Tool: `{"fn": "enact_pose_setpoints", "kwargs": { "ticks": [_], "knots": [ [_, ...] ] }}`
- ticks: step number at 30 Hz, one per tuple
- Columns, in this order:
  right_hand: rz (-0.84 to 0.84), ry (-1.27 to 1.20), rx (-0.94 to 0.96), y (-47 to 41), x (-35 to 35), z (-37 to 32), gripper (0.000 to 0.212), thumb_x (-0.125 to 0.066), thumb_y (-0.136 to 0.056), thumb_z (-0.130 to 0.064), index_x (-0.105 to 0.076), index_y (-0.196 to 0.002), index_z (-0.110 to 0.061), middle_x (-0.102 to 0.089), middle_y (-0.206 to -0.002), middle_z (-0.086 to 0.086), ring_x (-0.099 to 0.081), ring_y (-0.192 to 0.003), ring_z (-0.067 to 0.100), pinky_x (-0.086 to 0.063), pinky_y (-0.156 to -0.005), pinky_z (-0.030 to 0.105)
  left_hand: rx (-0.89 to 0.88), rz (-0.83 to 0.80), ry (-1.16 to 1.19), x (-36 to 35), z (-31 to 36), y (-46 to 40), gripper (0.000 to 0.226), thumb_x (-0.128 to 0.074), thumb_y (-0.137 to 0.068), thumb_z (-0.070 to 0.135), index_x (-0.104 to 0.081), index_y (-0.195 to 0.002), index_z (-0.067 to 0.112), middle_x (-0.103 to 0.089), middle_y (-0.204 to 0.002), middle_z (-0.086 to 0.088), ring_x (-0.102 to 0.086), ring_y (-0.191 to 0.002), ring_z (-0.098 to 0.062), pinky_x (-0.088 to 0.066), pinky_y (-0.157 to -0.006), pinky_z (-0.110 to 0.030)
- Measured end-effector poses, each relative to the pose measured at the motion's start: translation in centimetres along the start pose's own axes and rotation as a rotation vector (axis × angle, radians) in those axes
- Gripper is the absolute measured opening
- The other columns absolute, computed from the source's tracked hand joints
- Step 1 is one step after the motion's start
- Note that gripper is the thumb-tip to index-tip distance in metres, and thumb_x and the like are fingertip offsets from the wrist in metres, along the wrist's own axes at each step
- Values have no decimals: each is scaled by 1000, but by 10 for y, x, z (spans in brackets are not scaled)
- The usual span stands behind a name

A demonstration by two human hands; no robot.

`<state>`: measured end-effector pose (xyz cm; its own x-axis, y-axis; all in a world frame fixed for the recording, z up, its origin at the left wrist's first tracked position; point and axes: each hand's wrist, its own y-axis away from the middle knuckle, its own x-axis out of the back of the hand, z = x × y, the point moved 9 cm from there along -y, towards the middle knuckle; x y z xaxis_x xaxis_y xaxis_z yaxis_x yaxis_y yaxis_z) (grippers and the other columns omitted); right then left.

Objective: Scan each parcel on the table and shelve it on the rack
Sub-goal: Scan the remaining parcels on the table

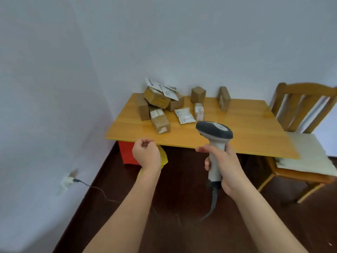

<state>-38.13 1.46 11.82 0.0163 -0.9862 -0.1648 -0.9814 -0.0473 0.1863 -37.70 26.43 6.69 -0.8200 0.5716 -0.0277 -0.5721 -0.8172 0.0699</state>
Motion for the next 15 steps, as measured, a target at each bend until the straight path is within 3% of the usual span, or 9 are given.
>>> {"fn": "enact_pose_setpoints", "kwargs": {
  "ticks": [9,15],
  "knots": [
    [195,-45,-54,-149,48,-16,24,-61,-95,-21,-53,-119,-21,-74,-102,11,-51,-52,13,-45,-52,28,133,-197,-162,-187,-46,-81,23,-45,-78,-8,-58,-72,11,-56,-76,0,-51,-70,-16,-39,-60,-26],
    [271,-79,-62,-251,94,-15,26,-61,-95,-20,-52,-120,-22,-74,-101,11,-50,-52,13,-45,-51,27,203,-264,-242,-289,-81,-105,22,-44,-79,-8,-57,-75,8,-53,-71,-2,-44,-61,-13,-35,-52,-23]
  ]
}}
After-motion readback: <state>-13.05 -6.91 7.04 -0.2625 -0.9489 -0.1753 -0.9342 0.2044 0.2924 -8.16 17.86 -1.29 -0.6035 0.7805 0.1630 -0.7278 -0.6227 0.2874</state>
